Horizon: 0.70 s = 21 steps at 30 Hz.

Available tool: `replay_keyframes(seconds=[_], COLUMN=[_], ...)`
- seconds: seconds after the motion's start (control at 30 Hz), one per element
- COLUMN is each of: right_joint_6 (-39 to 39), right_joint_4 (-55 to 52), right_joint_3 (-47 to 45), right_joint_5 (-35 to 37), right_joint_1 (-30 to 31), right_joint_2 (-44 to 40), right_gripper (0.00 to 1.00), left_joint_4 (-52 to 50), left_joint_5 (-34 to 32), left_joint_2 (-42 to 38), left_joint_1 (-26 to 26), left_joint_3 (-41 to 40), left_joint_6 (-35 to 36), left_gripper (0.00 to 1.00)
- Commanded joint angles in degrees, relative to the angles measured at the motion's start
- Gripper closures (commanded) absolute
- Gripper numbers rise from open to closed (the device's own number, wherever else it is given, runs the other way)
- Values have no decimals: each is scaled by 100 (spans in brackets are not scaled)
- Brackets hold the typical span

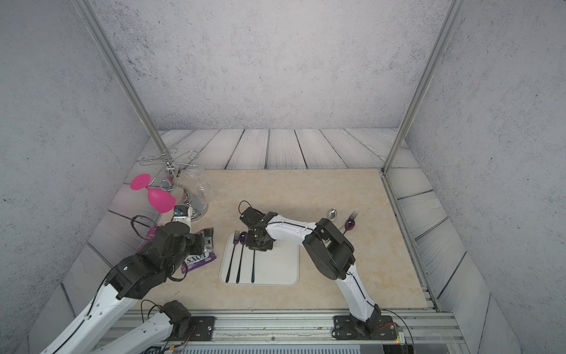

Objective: Set the spoon and fork side by side
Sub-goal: Place the fork on the tray, then pick up the spoon from the center of the board.

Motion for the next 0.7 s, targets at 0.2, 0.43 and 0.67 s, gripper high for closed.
replay_keyframes(seconds=[0.2,0.43,0.67], right_joint_6=[-453,-949,-2099], right_joint_4=[-527,-873,-1265], right_joint_3=[-177,-1515,-2238], right_joint_5=[372,539,629], right_joint_1=[-43,-1065,-3040], right_joint_2=[-967,-2376,-2952], right_gripper=[68,67,67], left_joint_4=[-46,-9,22], left_joint_5=[45,143,266], left_joint_2=[83,222,353], left_joint_1=[-7,-5,-6], left_joint_3=[-18,24,42], left_joint_6=[32,72,59], left_gripper=[1,0,0])
